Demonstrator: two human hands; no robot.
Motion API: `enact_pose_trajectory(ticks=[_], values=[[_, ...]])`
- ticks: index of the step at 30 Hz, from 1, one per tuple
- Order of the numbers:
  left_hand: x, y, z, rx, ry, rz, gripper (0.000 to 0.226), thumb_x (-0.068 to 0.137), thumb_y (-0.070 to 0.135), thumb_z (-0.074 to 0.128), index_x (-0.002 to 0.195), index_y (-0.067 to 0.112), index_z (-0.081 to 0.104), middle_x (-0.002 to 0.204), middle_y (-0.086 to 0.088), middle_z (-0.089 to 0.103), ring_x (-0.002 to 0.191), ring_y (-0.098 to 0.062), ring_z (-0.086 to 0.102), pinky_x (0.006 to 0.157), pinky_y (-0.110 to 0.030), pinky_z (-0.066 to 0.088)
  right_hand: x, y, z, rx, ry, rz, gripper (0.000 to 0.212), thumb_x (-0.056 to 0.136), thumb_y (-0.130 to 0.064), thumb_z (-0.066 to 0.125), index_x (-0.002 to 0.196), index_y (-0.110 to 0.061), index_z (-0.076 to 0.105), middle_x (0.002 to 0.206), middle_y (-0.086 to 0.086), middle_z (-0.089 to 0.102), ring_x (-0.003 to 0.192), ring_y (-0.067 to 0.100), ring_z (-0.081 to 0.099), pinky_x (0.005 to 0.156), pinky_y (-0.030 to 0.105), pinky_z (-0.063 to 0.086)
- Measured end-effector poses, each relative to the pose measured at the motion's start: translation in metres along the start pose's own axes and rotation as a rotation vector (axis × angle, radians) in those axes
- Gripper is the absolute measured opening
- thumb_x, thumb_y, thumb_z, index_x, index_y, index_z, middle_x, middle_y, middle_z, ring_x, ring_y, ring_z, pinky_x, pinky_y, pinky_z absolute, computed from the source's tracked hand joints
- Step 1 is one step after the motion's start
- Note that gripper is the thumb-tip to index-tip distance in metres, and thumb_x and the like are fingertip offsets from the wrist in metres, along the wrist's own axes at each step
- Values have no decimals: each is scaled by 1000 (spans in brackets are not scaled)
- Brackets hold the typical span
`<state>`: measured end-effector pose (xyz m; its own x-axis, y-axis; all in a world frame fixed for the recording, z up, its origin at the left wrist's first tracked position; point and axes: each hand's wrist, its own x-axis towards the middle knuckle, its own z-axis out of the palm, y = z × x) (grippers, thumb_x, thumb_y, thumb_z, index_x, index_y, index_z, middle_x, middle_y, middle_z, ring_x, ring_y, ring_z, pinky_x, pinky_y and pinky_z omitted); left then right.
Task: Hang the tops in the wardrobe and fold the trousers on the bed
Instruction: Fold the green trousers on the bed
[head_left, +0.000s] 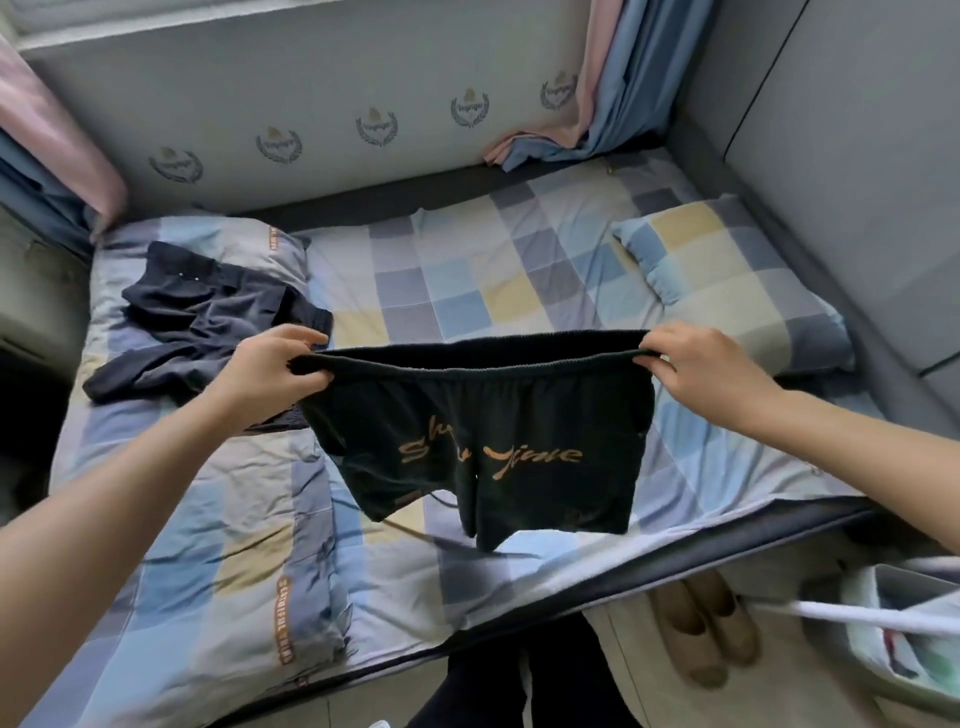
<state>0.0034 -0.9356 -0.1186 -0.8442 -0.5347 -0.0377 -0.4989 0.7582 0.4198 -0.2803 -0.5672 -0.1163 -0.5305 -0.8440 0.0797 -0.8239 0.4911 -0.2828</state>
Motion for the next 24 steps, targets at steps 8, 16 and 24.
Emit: enact_pose_trajectory(ticks=[8, 16, 24], values=[[-25, 23, 41, -244, -304, -321, 46, 77, 18, 81, 97, 15, 40, 90, -6, 56, 79, -19, 59, 59, -30, 48, 6, 39, 12, 528, -359, 222, 18, 96, -16, 52, 83, -7, 43, 70, 4, 45, 64, 16, 40, 58, 29, 32], [-64, 25, 78, -425, -577, -549, 72, 55, 47, 92, 113, 15, 63, 100, -8, 72, 93, -26, 69, 84, -43, 56, 10, 78, 18, 798, -599, 359, 18, 99, -18, 49, 115, -20, 55, 88, 4, 65, 81, 15, 60, 73, 27, 49], [-85, 38, 68, -685, -745, -648, 67, 59, 40, 89, 110, 4, 66, 108, -13, 73, 102, -27, 69, 85, -34, 52, 30, 92, 4, 675, -850, 261, 18, 96, -30, 53, 110, -31, 64, 104, -6, 70, 92, 4, 66, 79, 16, 50]])
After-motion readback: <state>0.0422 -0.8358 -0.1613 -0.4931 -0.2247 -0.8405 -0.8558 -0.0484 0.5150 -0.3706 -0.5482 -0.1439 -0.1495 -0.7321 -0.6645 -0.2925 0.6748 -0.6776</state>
